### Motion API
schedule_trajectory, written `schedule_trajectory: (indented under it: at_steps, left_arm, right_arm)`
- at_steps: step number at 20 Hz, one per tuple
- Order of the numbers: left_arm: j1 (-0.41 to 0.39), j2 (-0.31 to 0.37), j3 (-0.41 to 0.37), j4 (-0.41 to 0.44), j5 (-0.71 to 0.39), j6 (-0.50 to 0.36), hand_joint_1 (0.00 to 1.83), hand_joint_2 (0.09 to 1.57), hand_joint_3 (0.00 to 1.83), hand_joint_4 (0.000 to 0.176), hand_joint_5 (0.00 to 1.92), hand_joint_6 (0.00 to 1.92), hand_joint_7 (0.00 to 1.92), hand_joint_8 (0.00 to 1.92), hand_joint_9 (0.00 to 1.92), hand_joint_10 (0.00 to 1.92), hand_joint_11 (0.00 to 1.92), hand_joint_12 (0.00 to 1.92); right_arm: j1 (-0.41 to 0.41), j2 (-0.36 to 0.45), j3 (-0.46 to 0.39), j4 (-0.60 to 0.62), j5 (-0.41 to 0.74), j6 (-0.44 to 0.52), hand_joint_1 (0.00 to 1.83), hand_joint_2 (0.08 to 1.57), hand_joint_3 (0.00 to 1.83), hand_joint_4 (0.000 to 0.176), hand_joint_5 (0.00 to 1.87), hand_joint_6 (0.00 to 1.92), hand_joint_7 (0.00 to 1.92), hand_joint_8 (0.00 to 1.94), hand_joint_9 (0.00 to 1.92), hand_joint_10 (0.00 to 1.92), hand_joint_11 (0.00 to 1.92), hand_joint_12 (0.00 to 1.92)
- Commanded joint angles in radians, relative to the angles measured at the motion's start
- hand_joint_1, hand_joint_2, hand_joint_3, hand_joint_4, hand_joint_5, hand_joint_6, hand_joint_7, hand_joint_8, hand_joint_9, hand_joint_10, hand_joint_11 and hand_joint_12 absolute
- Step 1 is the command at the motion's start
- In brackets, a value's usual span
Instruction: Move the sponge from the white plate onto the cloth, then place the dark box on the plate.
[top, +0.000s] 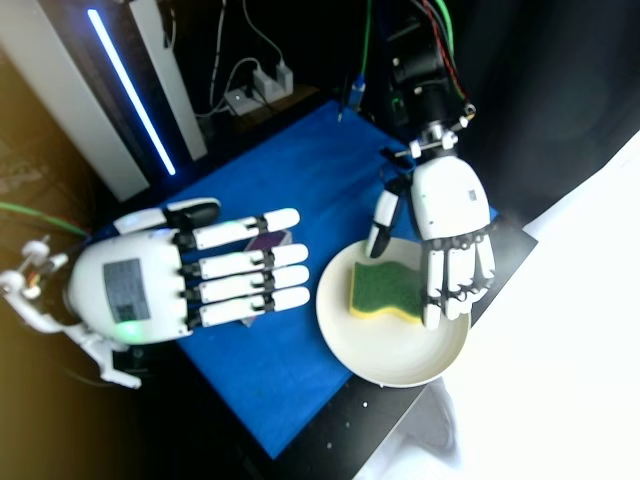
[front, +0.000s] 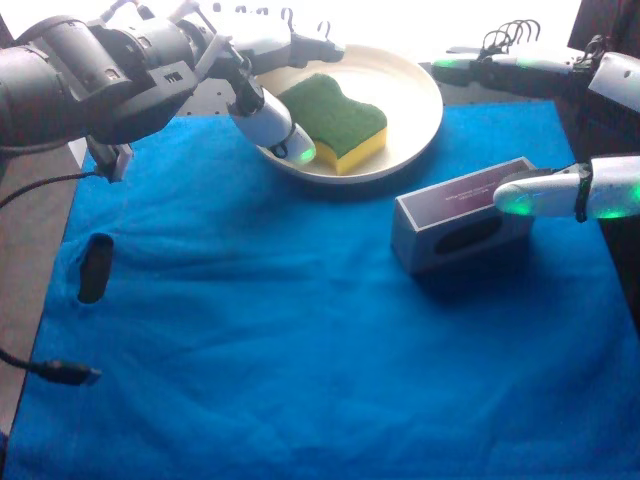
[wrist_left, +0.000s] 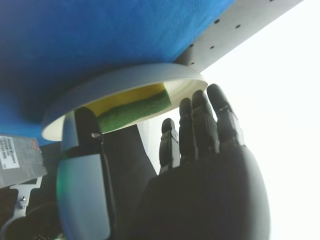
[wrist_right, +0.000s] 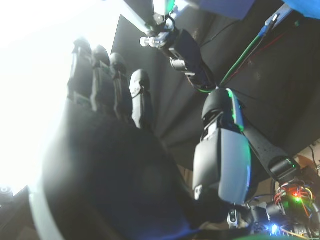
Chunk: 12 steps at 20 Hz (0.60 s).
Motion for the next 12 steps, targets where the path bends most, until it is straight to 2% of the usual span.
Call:
schedule_trajectory:
  at_steps: [1,3,4,5,6,7,8,9,10,11,12]
  left_arm:
    - [-0.014,-0.006,0.012,-0.002,-0.077,-0.001,0.84,0.94,0.0,0.173,0.17,0.0,0.33,0.0,0.33,0.0,0.0,0.87]
    - [-0.015,-0.015,0.023,-0.002,-0.071,-0.001,0.81,0.94,0.0,0.176,0.18,0.0,0.34,0.0,0.35,0.01,0.0,0.9]
    - [-0.015,-0.018,0.027,-0.002,-0.069,-0.001,0.83,0.93,0.0,0.154,0.19,0.0,0.34,0.0,0.38,0.01,0.01,0.89]
    - [-0.015,-0.02,0.029,-0.002,-0.068,-0.001,0.84,0.93,0.0,0.159,0.19,0.0,0.35,0.0,0.39,0.02,0.01,0.89]
    - [-0.015,-0.021,0.03,-0.002,-0.067,-0.001,0.84,0.93,0.0,0.159,0.19,0.0,0.35,0.0,0.39,0.02,0.01,0.89]
    - [-0.014,-0.022,0.03,-0.002,-0.065,-0.001,0.84,0.93,0.0,0.172,0.19,0.0,0.37,0.01,0.4,0.01,0.0,0.91]
    - [-0.013,-0.024,0.03,-0.002,-0.065,-0.001,0.84,0.93,0.0,0.176,0.19,0.0,0.39,0.01,0.4,0.01,0.0,0.93]
    - [-0.011,-0.025,0.03,-0.003,-0.065,-0.001,0.84,0.92,0.0,0.173,0.21,0.0,0.42,0.01,0.43,0.02,0.0,1.0]
    - [-0.008,-0.027,0.03,-0.003,-0.065,-0.001,0.83,0.92,0.0,0.16,0.22,0.01,0.43,0.01,0.45,0.02,0.0,1.04]
    - [-0.005,-0.028,0.03,-0.003,-0.065,-0.002,0.83,0.92,0.0,0.16,0.22,0.01,0.43,0.01,0.45,0.02,0.0,1.04]
    - [-0.004,-0.028,0.029,-0.003,-0.065,-0.002,0.87,0.92,0.0,0.106,0.29,0.0,0.52,0.01,0.53,0.02,0.02,1.08]
  right_arm:
    - [0.008,-0.004,0.005,0.053,0.108,0.011,0.61,1.06,0.0,0.13,0.23,0.0,0.17,0.0,0.1,0.0,0.09,0.0]
    - [0.008,-0.006,0.008,0.052,0.108,0.011,0.61,1.05,0.0,0.128,0.22,0.0,0.16,0.0,0.09,0.0,0.1,0.01]
    - [0.008,-0.006,0.008,0.052,0.108,0.011,0.63,1.05,0.0,0.133,0.21,0.0,0.14,0.0,0.07,0.0,0.07,0.0]
    - [0.008,-0.006,0.007,0.052,0.108,0.011,0.64,1.05,0.0,0.146,0.22,0.0,0.14,0.0,0.07,0.0,0.08,0.0]
    - [0.008,-0.006,0.007,0.052,0.108,0.011,0.64,1.05,0.0,0.146,0.22,0.0,0.14,0.0,0.07,0.0,0.08,0.0]
    - [0.008,-0.006,0.006,0.052,0.108,0.011,0.65,1.06,0.0,0.136,0.23,0.0,0.16,0.01,0.09,0.01,0.11,0.01]
    - [0.008,-0.006,0.005,0.052,0.108,0.011,0.65,1.06,0.0,0.125,0.22,0.0,0.16,0.01,0.1,0.01,0.12,0.02]
    - [0.008,-0.006,0.004,0.052,0.108,0.011,0.64,1.06,0.0,0.114,0.22,0.0,0.16,0.01,0.11,0.01,0.12,0.02]
    - [0.008,-0.006,0.004,0.052,0.108,0.011,0.65,1.06,0.0,0.106,0.22,0.0,0.17,0.01,0.11,0.01,0.12,0.02]
    - [0.008,-0.005,0.004,0.052,0.108,0.012,0.65,1.06,0.0,0.106,0.22,0.0,0.17,0.01,0.11,0.01,0.12,0.02]
    - [0.008,-0.005,0.004,0.052,0.108,0.014,0.65,1.06,0.0,0.109,0.22,0.0,0.17,0.01,0.12,0.01,0.12,0.02]
